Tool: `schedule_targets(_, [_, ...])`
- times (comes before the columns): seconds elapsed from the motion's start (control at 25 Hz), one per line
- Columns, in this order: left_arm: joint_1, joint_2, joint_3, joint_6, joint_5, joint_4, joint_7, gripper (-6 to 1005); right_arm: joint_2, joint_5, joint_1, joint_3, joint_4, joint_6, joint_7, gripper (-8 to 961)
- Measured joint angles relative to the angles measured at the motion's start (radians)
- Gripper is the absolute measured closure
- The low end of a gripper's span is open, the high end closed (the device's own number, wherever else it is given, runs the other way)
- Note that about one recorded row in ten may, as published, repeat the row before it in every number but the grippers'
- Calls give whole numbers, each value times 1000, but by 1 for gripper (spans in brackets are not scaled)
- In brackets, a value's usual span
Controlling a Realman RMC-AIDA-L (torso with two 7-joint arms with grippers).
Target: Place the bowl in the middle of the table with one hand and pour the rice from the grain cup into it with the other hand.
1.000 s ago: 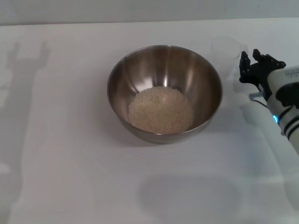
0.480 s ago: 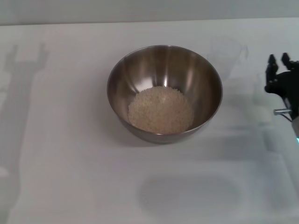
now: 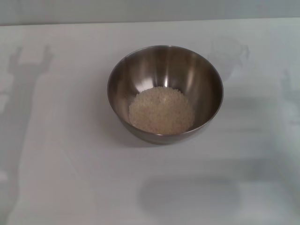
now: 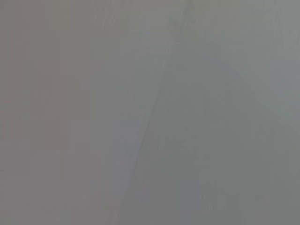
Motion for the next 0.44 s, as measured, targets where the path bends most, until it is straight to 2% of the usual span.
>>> schedule_targets(0.12, [0, -2, 0, 3, 22, 21, 12, 155, -1, 8, 21, 30, -57, -74, 19, 411])
schedule_targets(0.24, [0, -3, 0, 5, 27, 33, 31, 155, -1, 9, 32, 56, -70, -85, 18, 350])
schedule_targets(0.44, [-2, -7, 16, 8, 29, 42, 122, 155, -2, 10, 74, 97, -108, -73, 13, 313])
